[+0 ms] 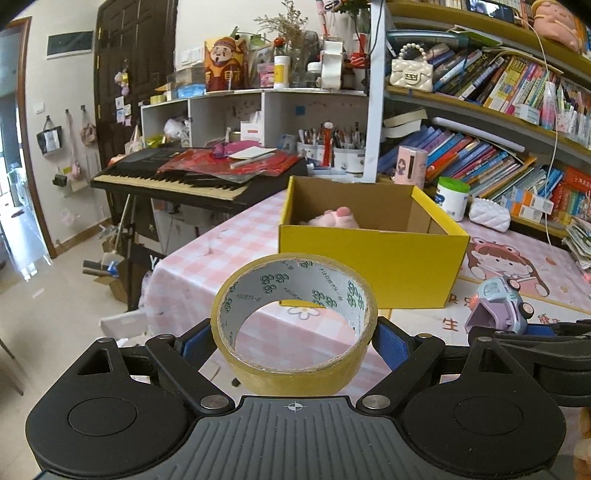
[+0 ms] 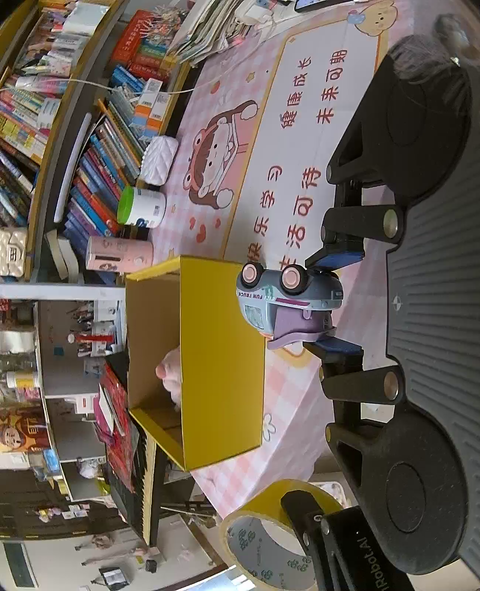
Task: Organize objects
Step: 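Lift the tape roll and toy car and carry them toward the yellow box, then lower the toy car into the box with the right tool while the left tool holds the tape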
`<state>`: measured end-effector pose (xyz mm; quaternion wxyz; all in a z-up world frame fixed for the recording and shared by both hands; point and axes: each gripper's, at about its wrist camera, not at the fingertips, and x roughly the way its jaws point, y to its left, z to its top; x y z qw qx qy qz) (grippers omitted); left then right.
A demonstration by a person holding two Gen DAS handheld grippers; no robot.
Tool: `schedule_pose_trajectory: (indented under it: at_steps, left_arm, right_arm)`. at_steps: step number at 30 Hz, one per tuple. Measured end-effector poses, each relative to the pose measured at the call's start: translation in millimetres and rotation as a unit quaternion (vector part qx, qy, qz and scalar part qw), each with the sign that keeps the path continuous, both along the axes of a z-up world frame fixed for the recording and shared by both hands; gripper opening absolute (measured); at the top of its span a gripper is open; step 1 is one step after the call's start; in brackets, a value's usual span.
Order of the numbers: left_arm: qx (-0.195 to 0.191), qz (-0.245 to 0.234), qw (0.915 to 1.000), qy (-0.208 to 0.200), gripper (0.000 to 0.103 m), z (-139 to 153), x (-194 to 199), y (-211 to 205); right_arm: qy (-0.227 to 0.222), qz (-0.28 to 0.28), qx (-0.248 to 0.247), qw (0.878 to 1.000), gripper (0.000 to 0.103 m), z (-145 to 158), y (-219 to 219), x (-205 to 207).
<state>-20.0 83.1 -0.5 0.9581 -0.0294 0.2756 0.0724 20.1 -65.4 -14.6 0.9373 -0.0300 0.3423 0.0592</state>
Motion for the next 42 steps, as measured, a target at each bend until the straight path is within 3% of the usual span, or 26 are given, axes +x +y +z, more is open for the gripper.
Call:
schedule_pose_trajectory:
  at_steps: [18, 28, 42]
  left_arm:
    - [-0.015, 0.003, 0.9999, 0.004, 0.09, -1, -2, 9]
    - [-0.012, 0.017, 0.9998, 0.004, 0.09, -1, 8, 9]
    - [0.011, 0.028, 0.9981, -0.054, 0.09, 23, 60, 0]
  right_arm:
    - [0.006, 0.009, -0.011, 1.0, 0.036, 1, 10, -2]
    - [0.004, 0.024, -0.005, 1.0, 0.036, 1, 10, 17]
    - [-0.041, 0.05, 0.031, 0.997, 0.036, 26, 0, 76]
